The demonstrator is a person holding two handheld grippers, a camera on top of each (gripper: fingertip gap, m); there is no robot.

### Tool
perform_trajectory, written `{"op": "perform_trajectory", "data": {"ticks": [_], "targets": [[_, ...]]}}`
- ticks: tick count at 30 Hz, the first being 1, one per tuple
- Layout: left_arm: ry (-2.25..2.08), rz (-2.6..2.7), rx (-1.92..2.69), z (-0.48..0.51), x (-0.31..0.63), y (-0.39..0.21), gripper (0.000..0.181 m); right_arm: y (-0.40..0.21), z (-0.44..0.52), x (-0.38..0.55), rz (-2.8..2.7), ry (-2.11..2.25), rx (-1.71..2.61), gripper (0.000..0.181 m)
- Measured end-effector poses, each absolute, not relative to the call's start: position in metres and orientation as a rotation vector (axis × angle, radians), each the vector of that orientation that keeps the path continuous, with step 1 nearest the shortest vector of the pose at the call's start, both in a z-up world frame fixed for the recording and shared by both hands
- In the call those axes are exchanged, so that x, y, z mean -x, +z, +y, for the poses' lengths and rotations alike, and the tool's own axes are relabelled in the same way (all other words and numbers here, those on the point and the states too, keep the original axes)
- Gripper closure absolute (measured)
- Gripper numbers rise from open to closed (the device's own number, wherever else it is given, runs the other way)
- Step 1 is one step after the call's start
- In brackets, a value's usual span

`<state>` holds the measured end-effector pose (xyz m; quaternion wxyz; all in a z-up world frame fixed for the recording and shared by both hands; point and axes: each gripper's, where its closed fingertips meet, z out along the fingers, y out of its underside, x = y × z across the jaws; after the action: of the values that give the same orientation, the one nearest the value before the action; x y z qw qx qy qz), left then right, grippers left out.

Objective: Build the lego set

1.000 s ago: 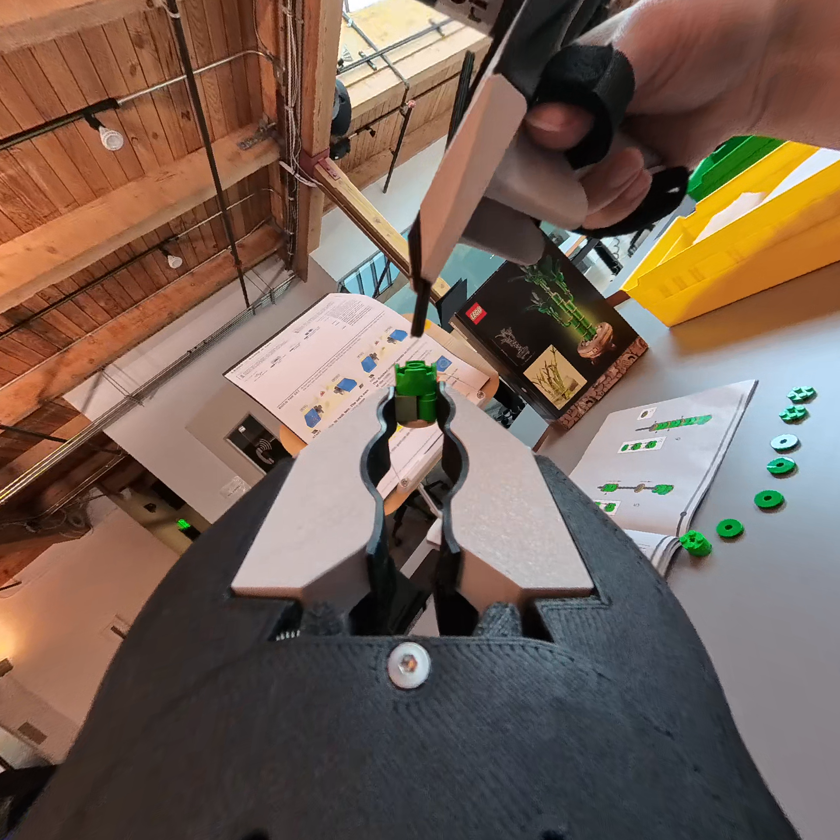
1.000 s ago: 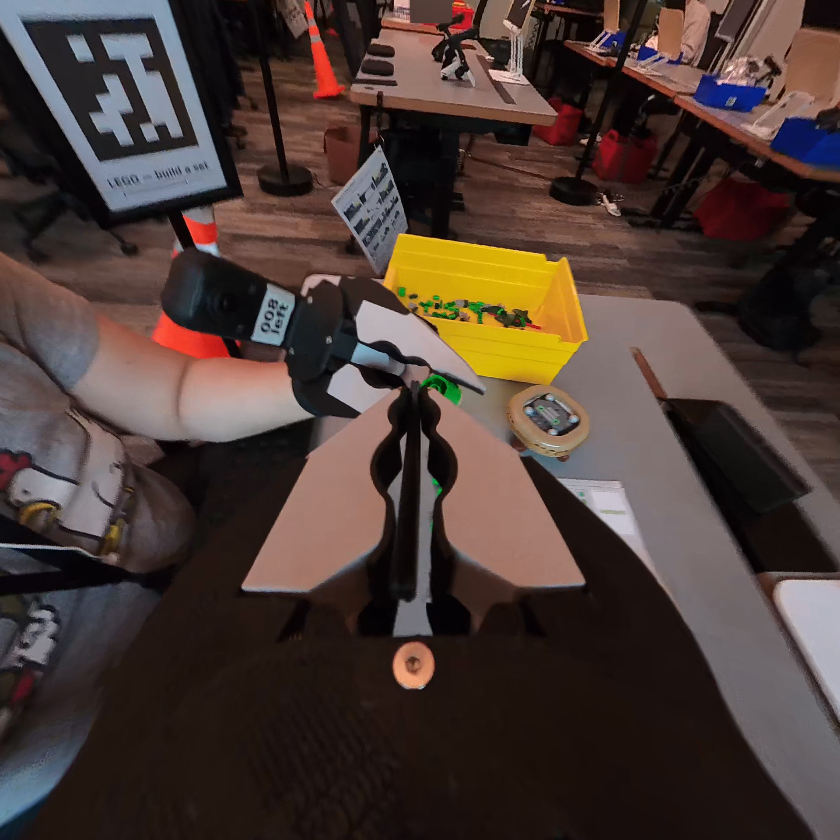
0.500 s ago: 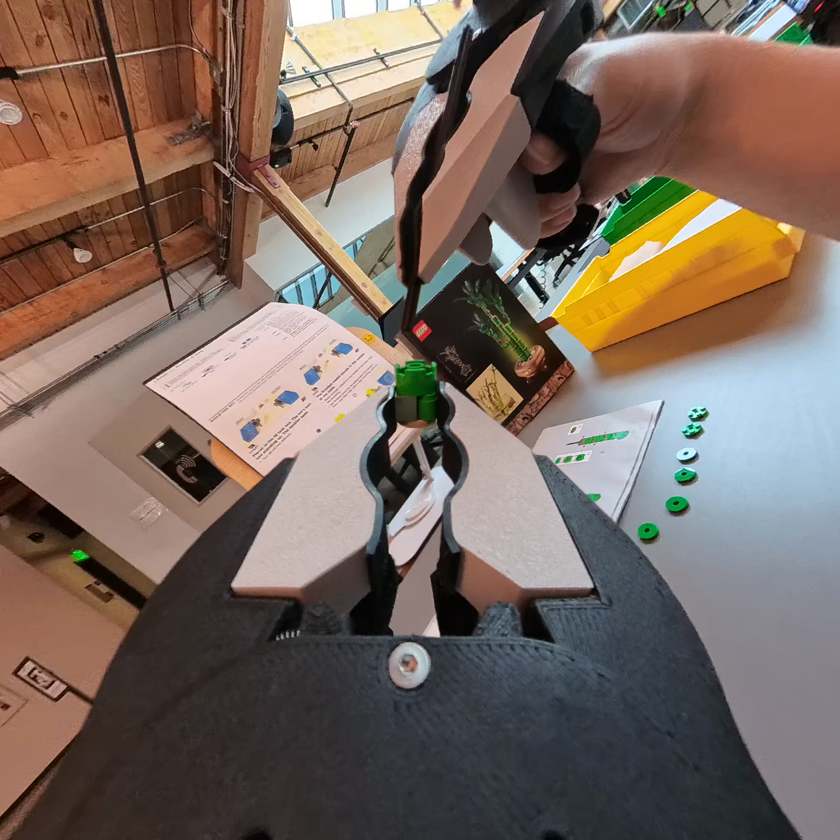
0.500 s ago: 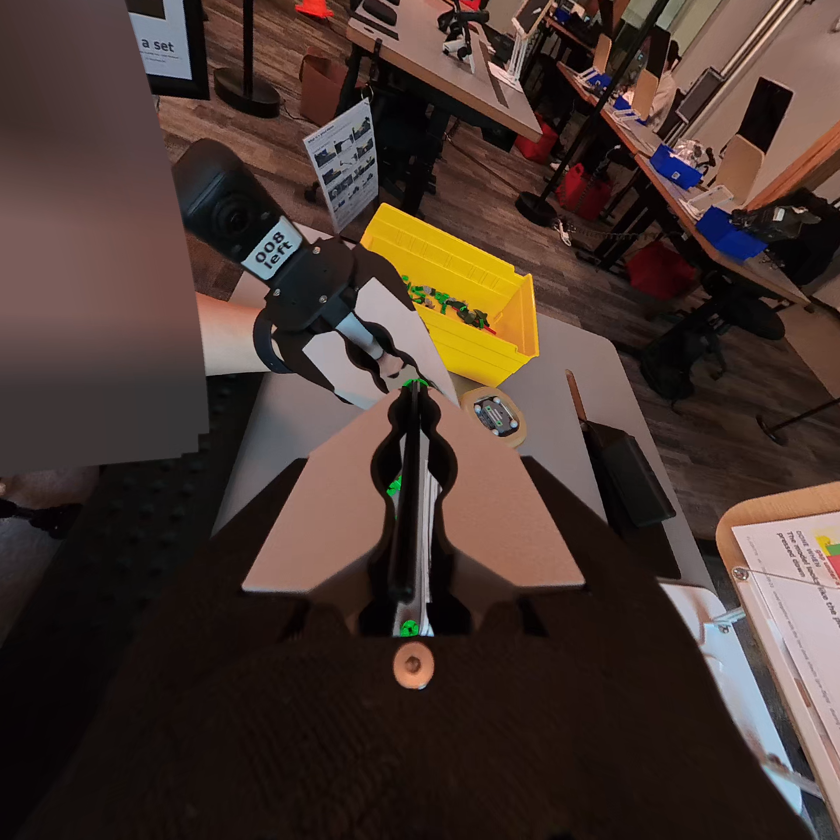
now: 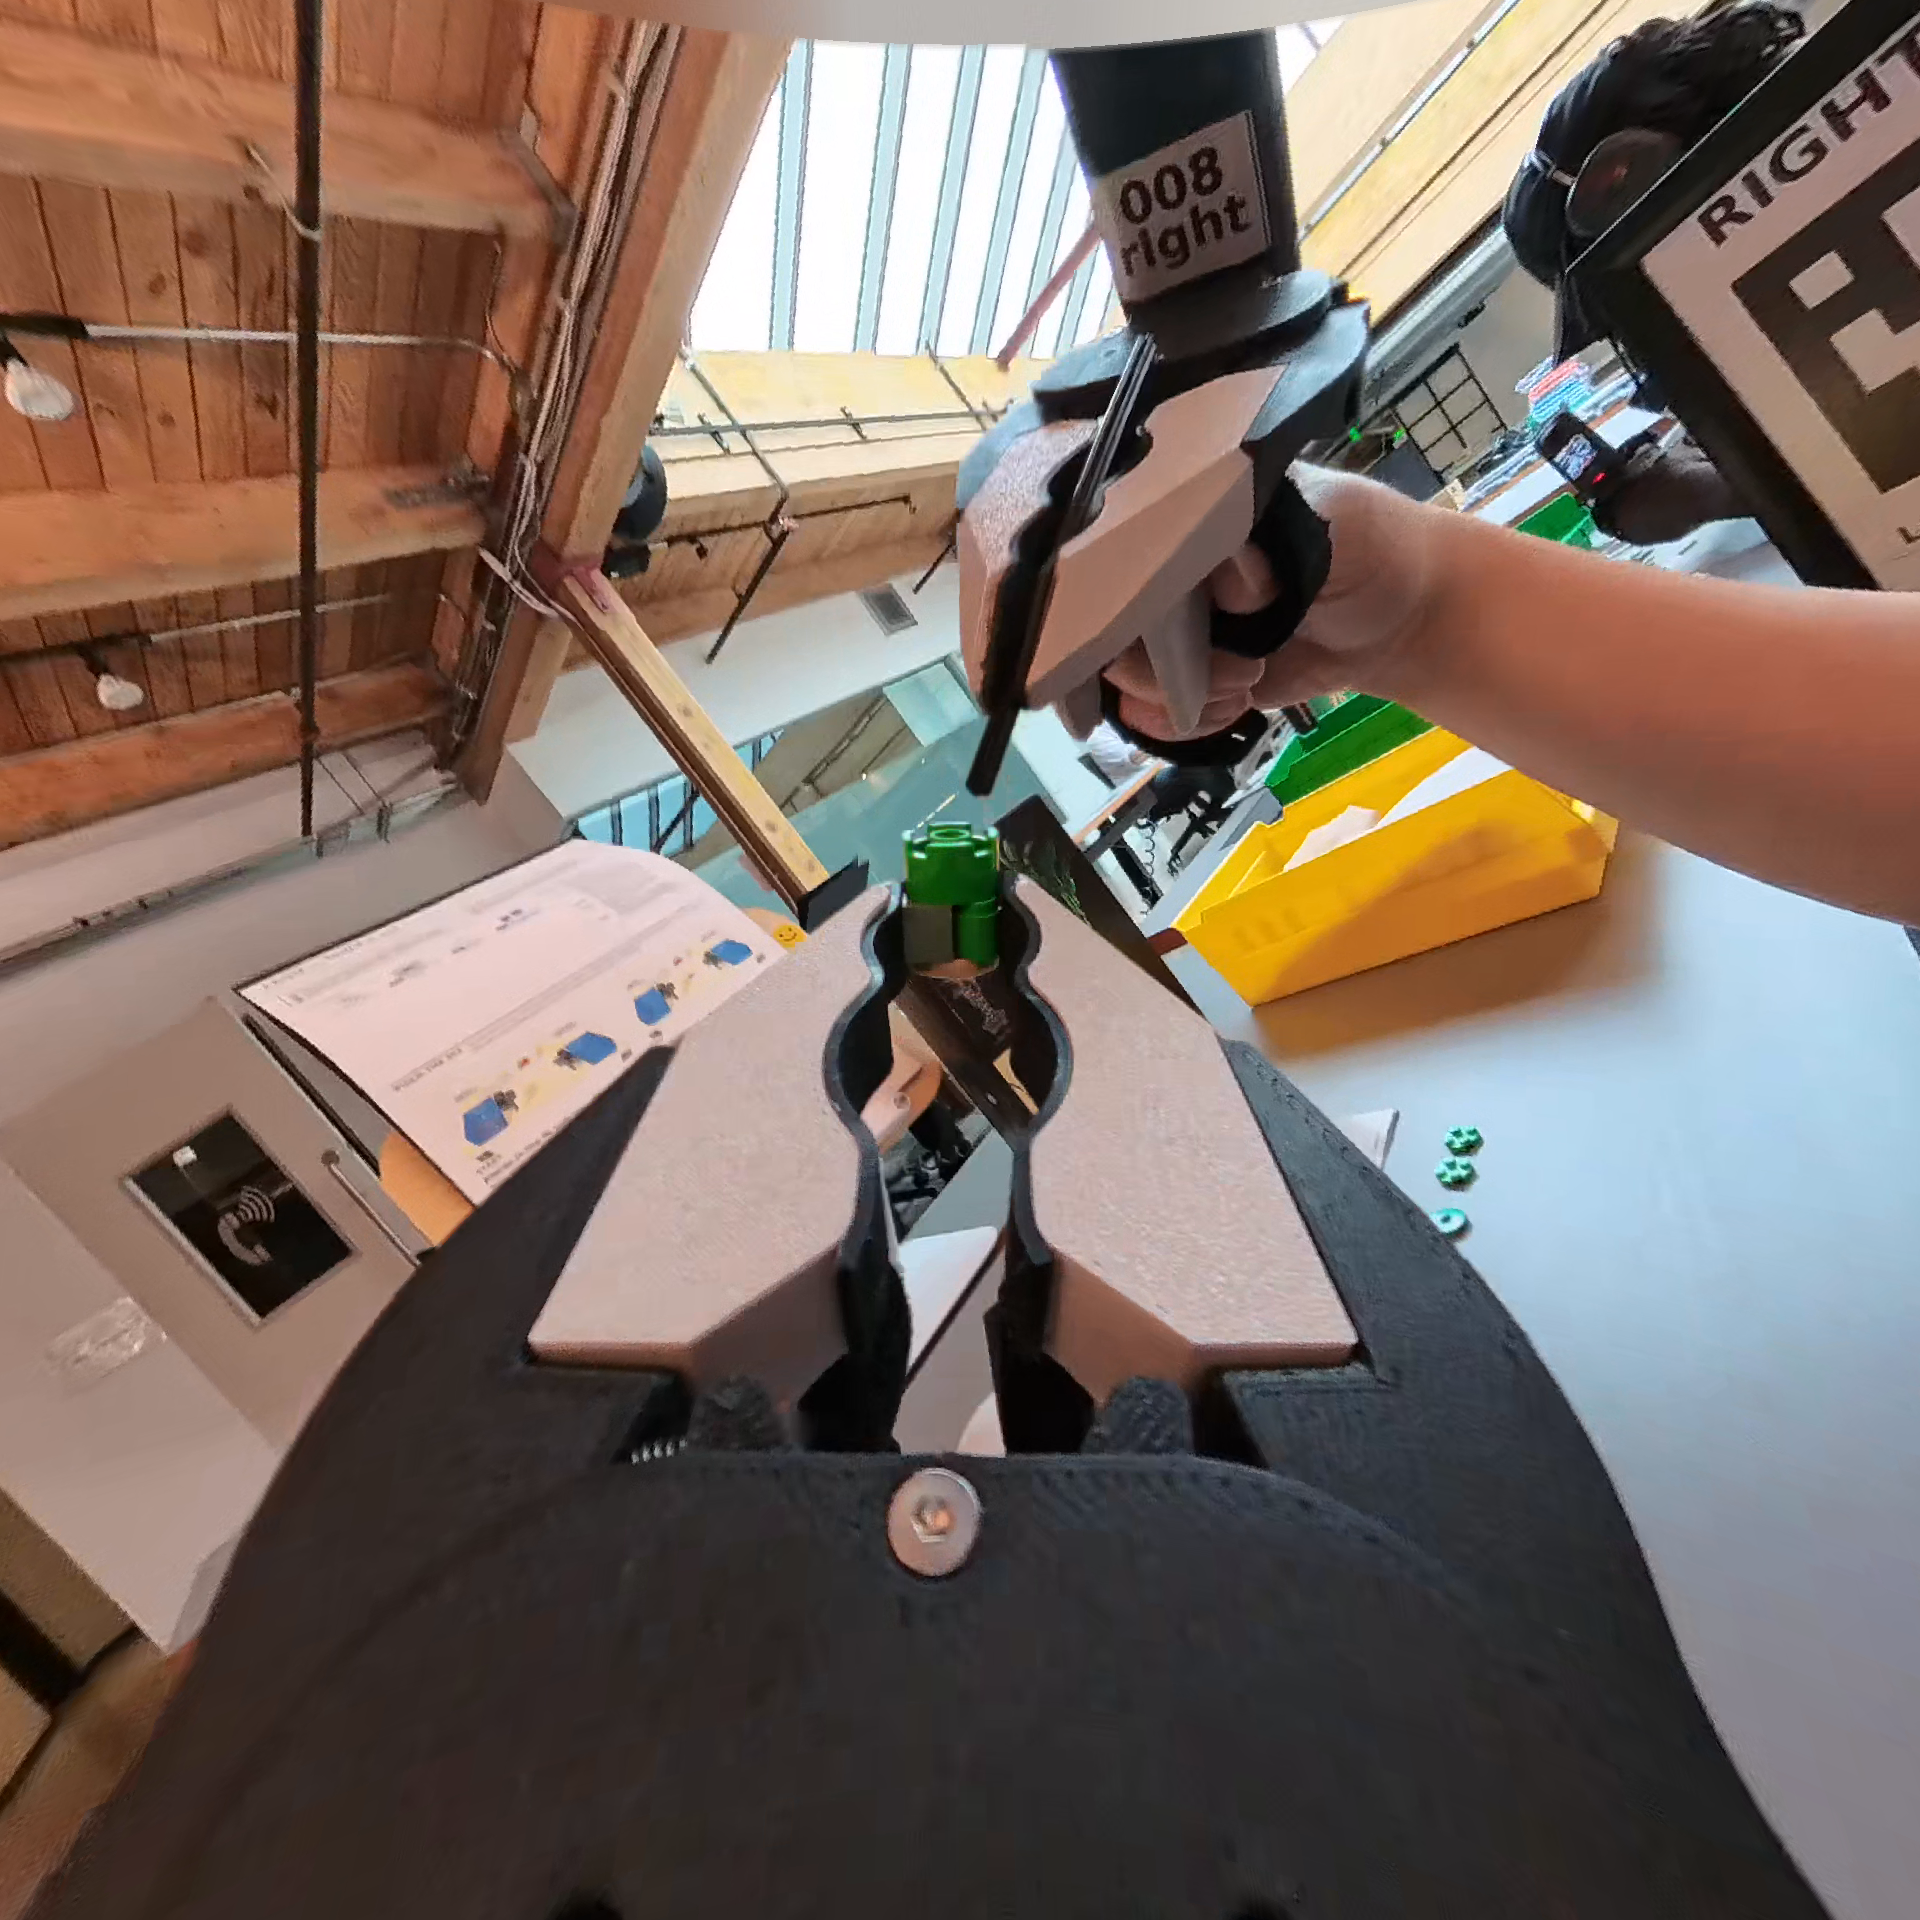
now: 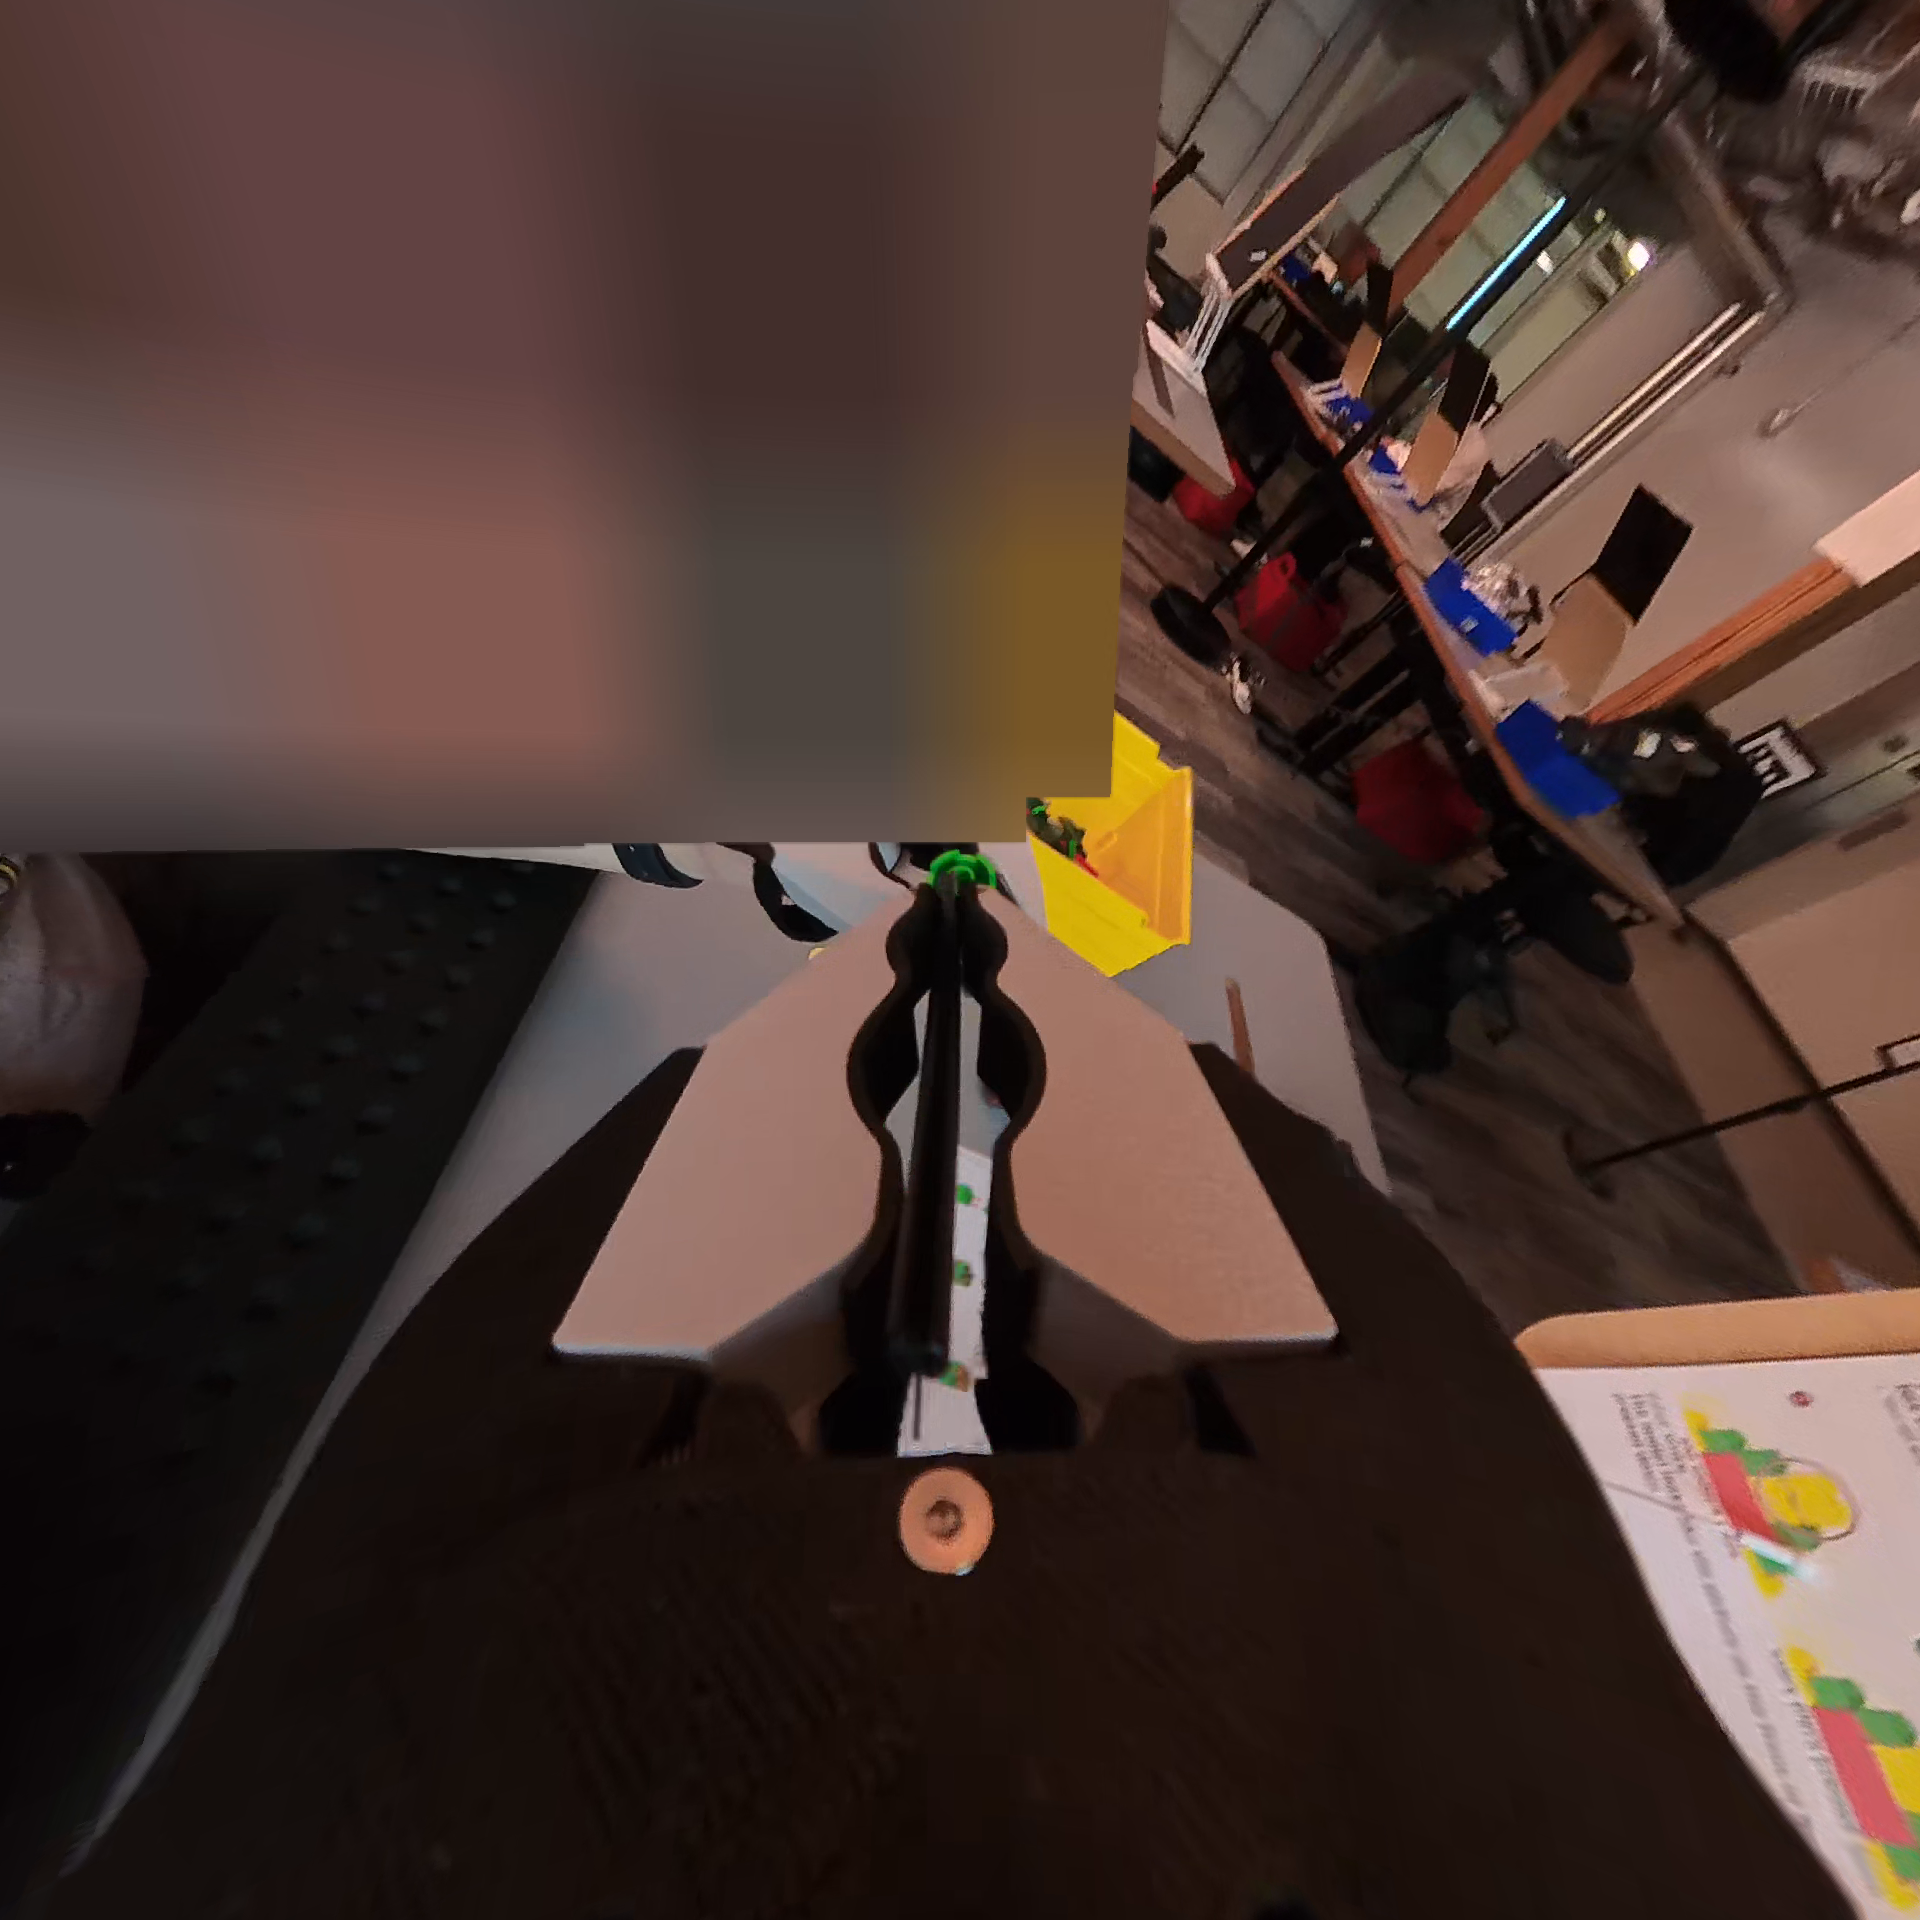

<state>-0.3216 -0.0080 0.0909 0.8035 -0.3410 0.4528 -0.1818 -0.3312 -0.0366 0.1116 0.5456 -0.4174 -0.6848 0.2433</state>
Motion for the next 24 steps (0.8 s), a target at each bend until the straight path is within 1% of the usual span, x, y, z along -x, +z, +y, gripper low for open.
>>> {"op": "perform_trajectory", "data": {"ticks": [6, 14, 24], "targets": [[-0.345, 0.99, 0.705, -0.01, 0.319, 0.089, 0.167, 0.109, -0.04, 0.331, -1.649, 0.504, 0.985, 0.179], [-0.24, 1.012, 0.74, 0.001, 0.319, 0.082, 0.167, 0.096, -0.026, 0.332, -1.662, 0.287, 1.072, 0.179], [-0.18, 1.044, 0.776, 0.009, 0.318, 0.073, 0.167, 0.091, -0.021, 0.334, -1.668, 0.23, 1.079, 0.179]]}}
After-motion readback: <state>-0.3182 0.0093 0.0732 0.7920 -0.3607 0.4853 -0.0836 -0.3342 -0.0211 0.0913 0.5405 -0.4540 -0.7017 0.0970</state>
